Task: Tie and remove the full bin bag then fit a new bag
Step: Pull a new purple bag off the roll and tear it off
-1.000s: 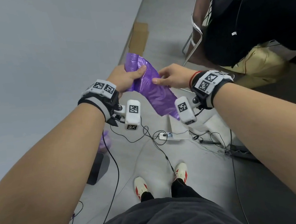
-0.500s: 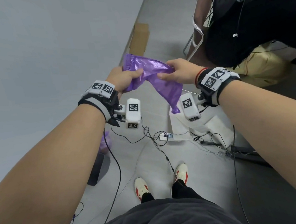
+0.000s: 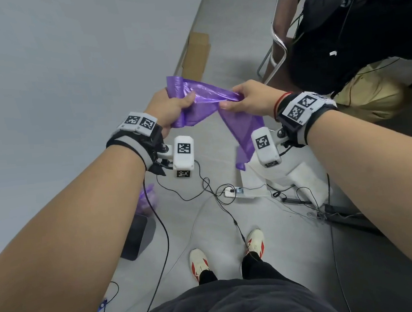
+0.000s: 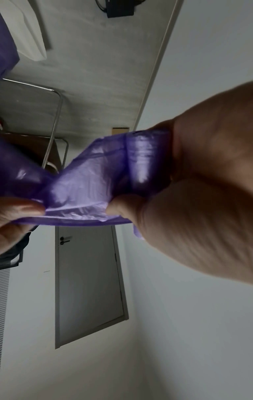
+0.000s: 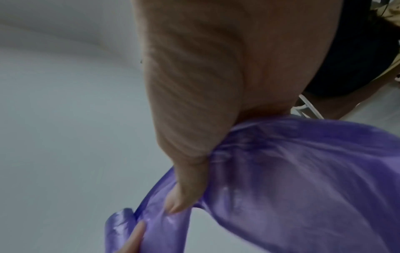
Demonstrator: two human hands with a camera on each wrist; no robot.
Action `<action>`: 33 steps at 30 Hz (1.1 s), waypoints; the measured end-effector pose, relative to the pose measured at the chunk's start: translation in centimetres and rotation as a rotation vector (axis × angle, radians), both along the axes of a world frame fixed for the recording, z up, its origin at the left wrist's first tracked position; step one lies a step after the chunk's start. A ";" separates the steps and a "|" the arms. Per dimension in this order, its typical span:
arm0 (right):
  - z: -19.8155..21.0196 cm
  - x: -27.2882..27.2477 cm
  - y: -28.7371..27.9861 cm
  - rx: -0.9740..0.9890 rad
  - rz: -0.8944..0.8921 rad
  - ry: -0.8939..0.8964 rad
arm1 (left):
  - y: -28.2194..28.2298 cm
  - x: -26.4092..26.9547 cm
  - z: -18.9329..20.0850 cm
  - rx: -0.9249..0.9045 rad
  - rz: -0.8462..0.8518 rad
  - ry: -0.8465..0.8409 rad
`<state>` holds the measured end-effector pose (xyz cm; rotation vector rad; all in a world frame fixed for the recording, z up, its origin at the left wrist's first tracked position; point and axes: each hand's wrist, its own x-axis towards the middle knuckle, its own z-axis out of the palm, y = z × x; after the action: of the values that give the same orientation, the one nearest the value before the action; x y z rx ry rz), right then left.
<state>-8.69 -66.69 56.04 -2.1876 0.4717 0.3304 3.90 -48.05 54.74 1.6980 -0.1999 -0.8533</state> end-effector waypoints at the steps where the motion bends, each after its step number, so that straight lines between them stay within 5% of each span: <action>1: 0.2 0.2 0.5 0.040 -0.003 -0.030 | -0.2 -0.2 0.2 -0.008 -0.041 0.002; 4: 0.4 0.8 1.1 0.091 -0.050 -0.113 | -0.4 -0.5 0.5 -0.010 -0.067 -0.013; 14: 0.3 1.2 -0.8 -0.241 -0.065 -0.119 | -0.1 1.2 0.2 0.089 0.119 -0.176; 21: -0.1 0.8 -2.2 -0.218 -0.102 -0.154 | 0.0 1.9 1.0 0.110 0.148 -0.336; 33: -0.8 0.1 -3.7 -0.288 -0.154 -0.246 | 0.4 1.8 1.0 0.140 0.181 -0.367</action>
<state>-8.60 -70.42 55.20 -2.4109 0.5731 -0.0977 5.75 -47.61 55.78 1.9643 -0.2339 -0.4255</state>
